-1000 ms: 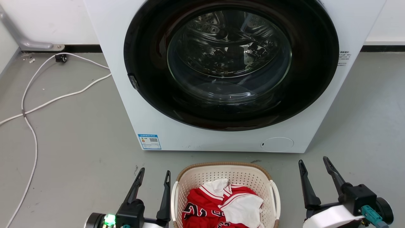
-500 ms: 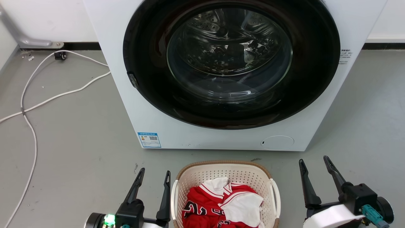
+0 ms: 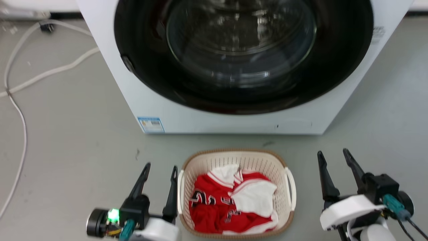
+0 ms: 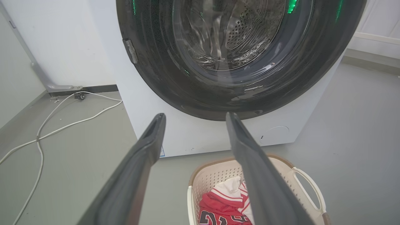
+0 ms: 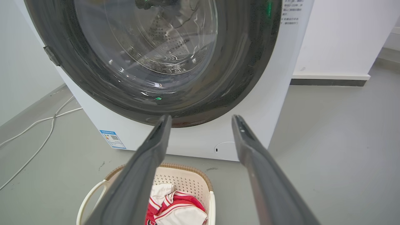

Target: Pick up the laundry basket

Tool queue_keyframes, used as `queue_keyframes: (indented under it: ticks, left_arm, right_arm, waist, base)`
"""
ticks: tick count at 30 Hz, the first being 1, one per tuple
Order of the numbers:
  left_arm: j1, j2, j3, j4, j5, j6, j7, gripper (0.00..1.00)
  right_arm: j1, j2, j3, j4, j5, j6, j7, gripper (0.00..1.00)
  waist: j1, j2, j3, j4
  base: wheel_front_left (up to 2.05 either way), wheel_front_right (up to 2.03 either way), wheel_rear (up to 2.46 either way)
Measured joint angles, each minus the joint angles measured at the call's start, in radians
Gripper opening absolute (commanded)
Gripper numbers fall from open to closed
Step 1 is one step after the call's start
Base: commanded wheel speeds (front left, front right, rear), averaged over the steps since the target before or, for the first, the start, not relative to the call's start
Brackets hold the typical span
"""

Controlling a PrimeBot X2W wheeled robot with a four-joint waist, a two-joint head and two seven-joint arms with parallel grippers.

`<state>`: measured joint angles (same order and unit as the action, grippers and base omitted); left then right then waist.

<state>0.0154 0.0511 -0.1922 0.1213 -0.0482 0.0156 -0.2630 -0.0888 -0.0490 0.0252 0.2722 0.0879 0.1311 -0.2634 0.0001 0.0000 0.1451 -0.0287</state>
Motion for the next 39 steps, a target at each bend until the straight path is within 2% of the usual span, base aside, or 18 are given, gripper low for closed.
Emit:
queue_keyframes:
  ticks: [8,16,20,27,35,39]
  left_arm:
    - [-0.174,0.011,0.028,0.119,0.007,-0.066,0.000,1.00]
    - [-0.357,0.046,0.061,0.276,0.007,-0.100,0.000,1.00]
    - [-0.438,0.066,0.062,0.368,0.009,-0.113,0.000,1.00]
    - [-0.569,0.091,0.016,0.583,0.024,-0.132,0.000,1.00]
    - [-0.690,0.093,-0.023,0.795,-0.029,-0.144,0.000,1.00]
    - [-0.738,0.091,-0.097,0.858,-0.075,-0.145,0.000,1.00]
  right_arm:
    - [-0.131,0.000,-0.015,0.091,-0.038,0.000,0.000,1.00]
    - [-0.271,0.000,-0.022,0.216,-0.074,0.000,0.003,1.00]
    - [-0.341,-0.001,-0.059,0.296,-0.084,0.000,0.028,1.00]
    - [-0.442,-0.001,-0.079,0.433,-0.103,0.000,0.065,1.00]
    - [-0.531,-0.001,-0.065,0.588,-0.096,0.000,0.129,1.00]
    - [-0.579,-0.001,-0.061,0.649,-0.100,0.000,0.150,1.00]
  waist:
    - [0.0001,0.0000,0.179,-0.005]
    - [0.0002,0.0000,0.356,-0.002]
    - [0.0002,0.0000,0.424,-0.001]
    - [0.0002,0.0000,0.504,0.007]
    - [0.0001,0.0000,0.564,0.016]
    - [0.0001,-0.0001,0.593,0.016]
  base:
    - [0.00,0.00,0.00]
    - [0.00,0.00,0.00]
    - [0.00,0.00,0.00]
    - [0.00,0.00,0.00]
    - [0.00,0.00,0.00]
    - [0.00,0.00,0.00]
